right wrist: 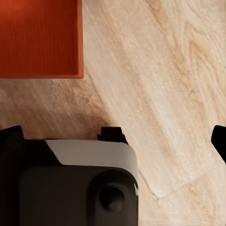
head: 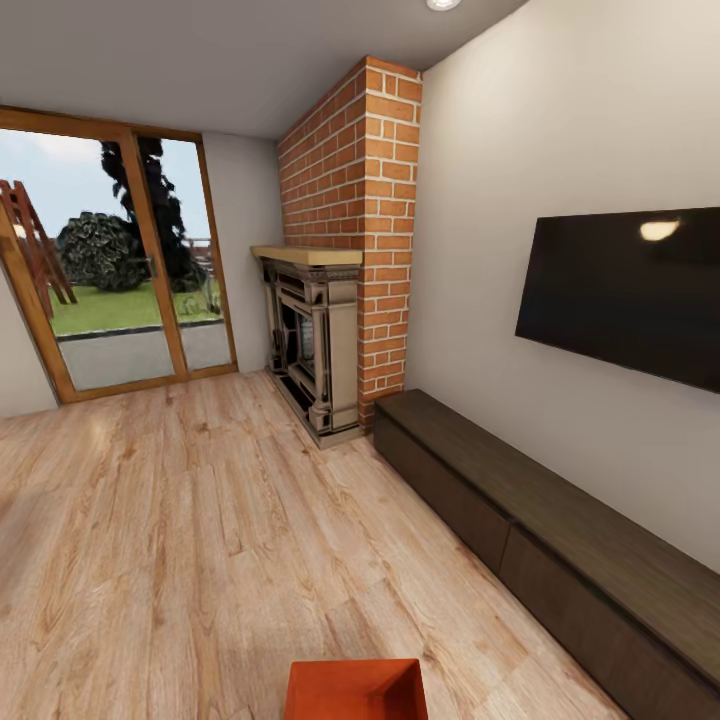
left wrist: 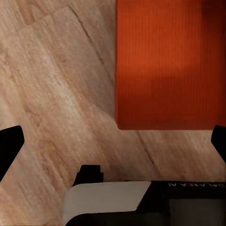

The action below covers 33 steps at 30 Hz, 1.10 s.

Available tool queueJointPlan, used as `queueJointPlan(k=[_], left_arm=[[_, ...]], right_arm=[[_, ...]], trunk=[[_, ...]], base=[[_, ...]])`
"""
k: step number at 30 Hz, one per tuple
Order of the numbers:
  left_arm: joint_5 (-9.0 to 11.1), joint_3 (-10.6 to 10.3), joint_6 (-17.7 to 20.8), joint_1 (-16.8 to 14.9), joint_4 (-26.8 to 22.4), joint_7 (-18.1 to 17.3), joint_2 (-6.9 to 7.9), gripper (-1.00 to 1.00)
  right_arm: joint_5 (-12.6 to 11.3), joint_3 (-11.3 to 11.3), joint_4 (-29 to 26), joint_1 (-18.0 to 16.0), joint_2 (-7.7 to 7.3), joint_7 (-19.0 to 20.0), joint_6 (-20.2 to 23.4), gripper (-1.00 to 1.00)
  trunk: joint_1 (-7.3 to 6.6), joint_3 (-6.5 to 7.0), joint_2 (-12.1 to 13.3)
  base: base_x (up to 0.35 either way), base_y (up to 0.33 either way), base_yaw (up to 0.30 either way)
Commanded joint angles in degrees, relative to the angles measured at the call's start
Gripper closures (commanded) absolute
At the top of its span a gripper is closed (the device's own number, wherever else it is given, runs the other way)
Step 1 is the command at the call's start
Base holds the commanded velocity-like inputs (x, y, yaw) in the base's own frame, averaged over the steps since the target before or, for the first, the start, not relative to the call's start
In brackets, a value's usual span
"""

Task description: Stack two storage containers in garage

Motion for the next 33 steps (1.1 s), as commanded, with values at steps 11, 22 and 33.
queueJointPlan(k=[11, 22, 33], left_arm=[[0.11, 0.1, 5.5, -1.08, -5.04, 0.12, -0.17, -1.0], [-0.61, 0.02, 9.9, -6.57, 4.76, 0.19, -0.59, -1.0], [-1.17, -0.33, 9.75, -10.53, 5.1, 0.28, -2.7, -1.0]], right_arm=[[-0.36, 0.46, -3.15, -5.38, 0.71, -0.39, 2.17, -1.0], [-0.54, 0.46, -1.41, -11.71, 3.95, -0.43, 3.01, -1.0], [-0.52, 0.46, -1.2, -16.92, 3.92, -0.43, 2.79, -1.0]], trunk=[[0.0, -0.08, -0.04], [0.0, -0.08, -0.04], [0.0, -0.08, -0.04]], base=[[0.0, 0.0, 0.0], [0.0, 0.0, 0.0], [0.0, 0.0, 0.0]])
